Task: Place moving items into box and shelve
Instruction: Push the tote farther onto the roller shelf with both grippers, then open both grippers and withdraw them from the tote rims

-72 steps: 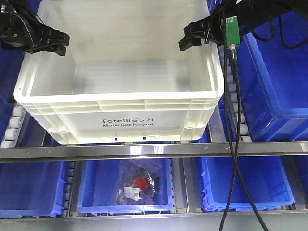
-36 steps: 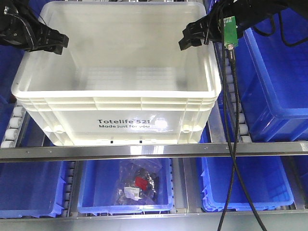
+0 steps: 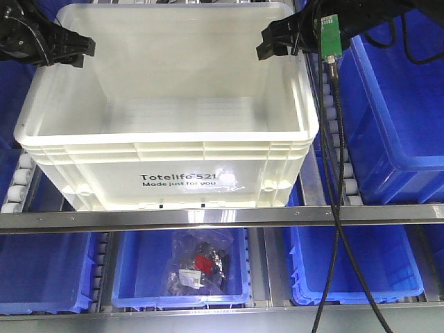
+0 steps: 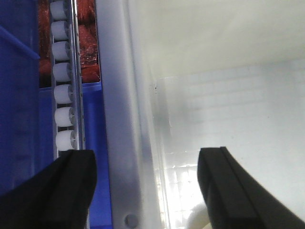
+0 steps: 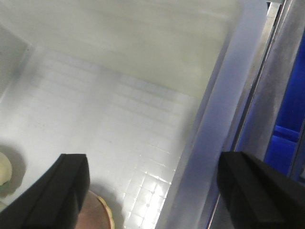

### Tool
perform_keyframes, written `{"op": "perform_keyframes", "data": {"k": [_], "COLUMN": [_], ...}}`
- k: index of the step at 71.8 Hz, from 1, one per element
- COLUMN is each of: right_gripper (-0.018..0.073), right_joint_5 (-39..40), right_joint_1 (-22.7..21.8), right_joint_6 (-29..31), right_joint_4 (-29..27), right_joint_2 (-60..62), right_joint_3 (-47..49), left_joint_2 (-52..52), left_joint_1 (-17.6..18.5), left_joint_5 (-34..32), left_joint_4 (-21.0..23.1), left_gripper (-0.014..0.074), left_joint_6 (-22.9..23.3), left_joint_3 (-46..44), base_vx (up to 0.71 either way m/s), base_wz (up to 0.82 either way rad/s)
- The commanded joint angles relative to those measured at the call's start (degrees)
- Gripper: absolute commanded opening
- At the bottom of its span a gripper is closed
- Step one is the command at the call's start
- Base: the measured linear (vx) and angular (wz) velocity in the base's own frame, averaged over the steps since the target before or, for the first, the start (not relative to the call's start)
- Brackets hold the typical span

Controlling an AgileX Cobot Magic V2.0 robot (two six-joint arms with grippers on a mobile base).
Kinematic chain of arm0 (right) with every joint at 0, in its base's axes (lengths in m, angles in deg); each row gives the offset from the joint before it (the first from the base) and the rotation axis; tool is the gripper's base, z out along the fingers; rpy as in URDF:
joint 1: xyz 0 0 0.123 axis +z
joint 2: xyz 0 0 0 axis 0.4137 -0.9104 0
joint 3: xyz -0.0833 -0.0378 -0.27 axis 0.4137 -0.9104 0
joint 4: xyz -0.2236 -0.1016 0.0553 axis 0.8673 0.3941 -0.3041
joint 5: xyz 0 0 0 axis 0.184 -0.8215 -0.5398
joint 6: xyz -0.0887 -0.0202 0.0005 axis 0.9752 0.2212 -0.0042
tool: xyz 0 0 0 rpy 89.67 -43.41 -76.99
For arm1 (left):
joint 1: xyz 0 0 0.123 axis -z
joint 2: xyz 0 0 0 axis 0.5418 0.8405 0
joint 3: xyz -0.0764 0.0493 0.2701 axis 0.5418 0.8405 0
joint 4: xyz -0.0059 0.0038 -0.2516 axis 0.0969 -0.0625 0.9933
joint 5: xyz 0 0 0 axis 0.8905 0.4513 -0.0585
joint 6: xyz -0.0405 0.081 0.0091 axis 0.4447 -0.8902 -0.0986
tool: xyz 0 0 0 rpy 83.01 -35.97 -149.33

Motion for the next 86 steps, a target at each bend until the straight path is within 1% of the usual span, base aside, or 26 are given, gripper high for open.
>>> {"op": "perform_keyframes", "data": {"k": [1, 9, 25, 33, 42, 52, 60, 67, 86], "right_gripper": [0.0593, 0.0593, 0.0593, 0.0593, 0.0593, 0.0593, 0.0593, 0.0593, 0.0593], "right_joint_5": [4.8, 5.1, 4.5, 3.9, 3.7, 3.6, 7.2, 12.9, 25.2], "right_joint_1": [0.1, 0.1, 0.1, 0.1, 0.1, 0.1, 0.1, 0.1, 0.1], "right_joint_6": [-0.1, -0.1, 0.0, 0.9, 1.3, 1.3, 1.6, 2.4, 9.5], "right_joint_4": [-1.7, -3.6, -4.3, -3.8, -3.6, -3.5, -3.5, -3.7, -7.5], "right_joint_2": [3.7, 3.7, 4.2, 5.8, 8.0, 10.5, 13.7, 17.6, 31.0], "right_joint_3": [2.0, 2.2, 2.2, 2.2, 2.2, 0.6, -6.0, -13.8, -31.7], "left_joint_2": [-3.2, -3.2, -4.3, -6.1, -8.1, -10.9, -13.9, -17.2, -29.6], "left_joint_1": [0.2, 0.2, 0.2, 0.2, 0.2, 0.2, 0.2, 0.2, 0.2], "left_joint_5": [-3.5, -3.3, -3.1, -4.2, -3.9, -3.9, -6.2, -8.6, -15.5], "left_joint_4": [-0.5, -0.3, 4.2, 3.7, 3.6, 4.1, 4.1, 4.1, 4.1], "left_gripper": [0.0561, 0.0561, 0.0561, 0.0561, 0.0561, 0.0561, 0.0554, 0.0542, 0.0497], "left_joint_6": [1.9, 2.7, 2.4, 2.4, 2.5, 2.6, 2.6, 2.6, 2.6], "left_joint_3": [-2.2, -2.2, -2.2, -2.2, -1.2, 4.3, 11.5, 17.0, 29.6], "base_vx": [0.0, 0.0, 0.0, 0.0, 0.0, 0.0, 0.0, 0.0, 0.0], "base_wz": [0.0, 0.0, 0.0, 0.0, 0.0, 0.0, 0.0, 0.0, 0.0]}}
